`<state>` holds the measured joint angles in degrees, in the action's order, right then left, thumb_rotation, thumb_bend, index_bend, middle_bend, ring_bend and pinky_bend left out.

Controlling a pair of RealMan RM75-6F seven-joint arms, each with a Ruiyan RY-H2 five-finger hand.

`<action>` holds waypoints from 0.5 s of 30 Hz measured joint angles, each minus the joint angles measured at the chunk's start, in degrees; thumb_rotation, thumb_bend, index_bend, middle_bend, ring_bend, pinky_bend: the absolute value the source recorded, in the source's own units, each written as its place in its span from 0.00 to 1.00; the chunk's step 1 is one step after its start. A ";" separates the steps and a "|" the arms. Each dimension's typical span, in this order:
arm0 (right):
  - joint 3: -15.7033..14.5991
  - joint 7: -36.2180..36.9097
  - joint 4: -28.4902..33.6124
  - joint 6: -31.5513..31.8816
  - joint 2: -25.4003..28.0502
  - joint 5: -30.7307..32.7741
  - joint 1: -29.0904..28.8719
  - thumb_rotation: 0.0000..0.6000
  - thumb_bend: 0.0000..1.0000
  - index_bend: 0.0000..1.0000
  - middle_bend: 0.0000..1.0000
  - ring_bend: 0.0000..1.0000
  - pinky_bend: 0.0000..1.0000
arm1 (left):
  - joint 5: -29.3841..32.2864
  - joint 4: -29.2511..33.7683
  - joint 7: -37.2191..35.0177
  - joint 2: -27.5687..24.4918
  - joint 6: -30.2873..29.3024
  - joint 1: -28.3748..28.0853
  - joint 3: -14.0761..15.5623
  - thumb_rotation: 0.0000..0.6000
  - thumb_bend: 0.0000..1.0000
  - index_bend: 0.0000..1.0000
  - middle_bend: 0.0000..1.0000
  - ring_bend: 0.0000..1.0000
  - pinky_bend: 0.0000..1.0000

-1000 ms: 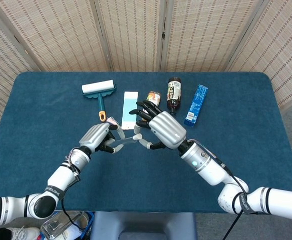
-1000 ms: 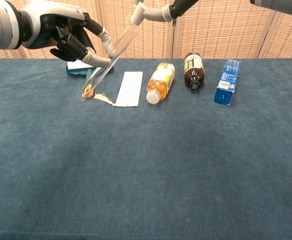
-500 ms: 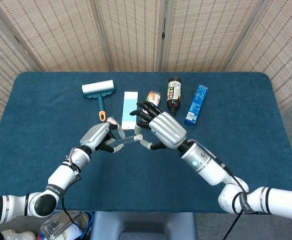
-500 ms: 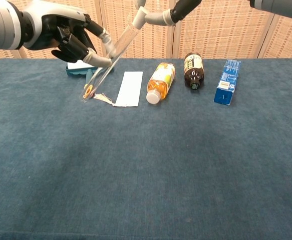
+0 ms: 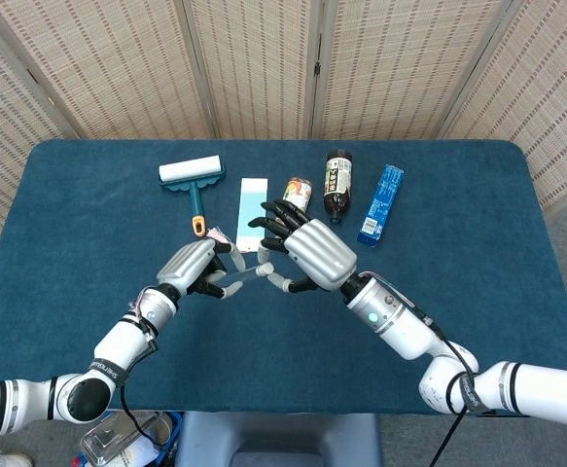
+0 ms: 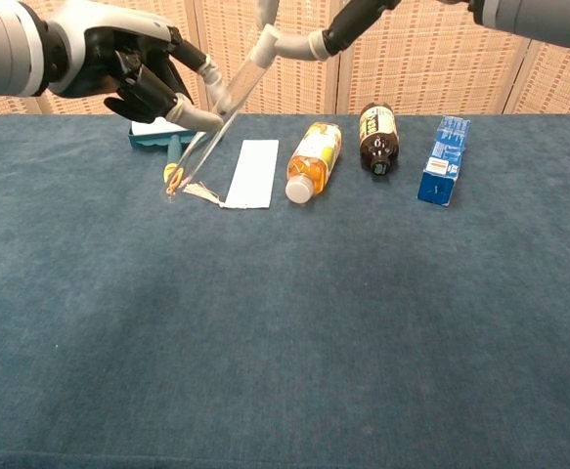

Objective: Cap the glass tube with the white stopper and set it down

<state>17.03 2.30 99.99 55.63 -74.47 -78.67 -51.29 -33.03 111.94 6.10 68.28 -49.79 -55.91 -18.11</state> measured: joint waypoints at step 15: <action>-0.35 -0.01 -1.08 -0.31 -1.37 0.51 -0.68 1.00 0.45 0.64 0.19 0.00 0.00 | 0.45 -0.02 -0.44 -0.50 0.21 -0.78 0.48 1.00 0.41 0.62 1.00 1.00 1.00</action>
<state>16.68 2.29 98.91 55.32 -75.84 -78.16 -51.98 -32.59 111.92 5.66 67.77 -49.58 -56.70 -17.63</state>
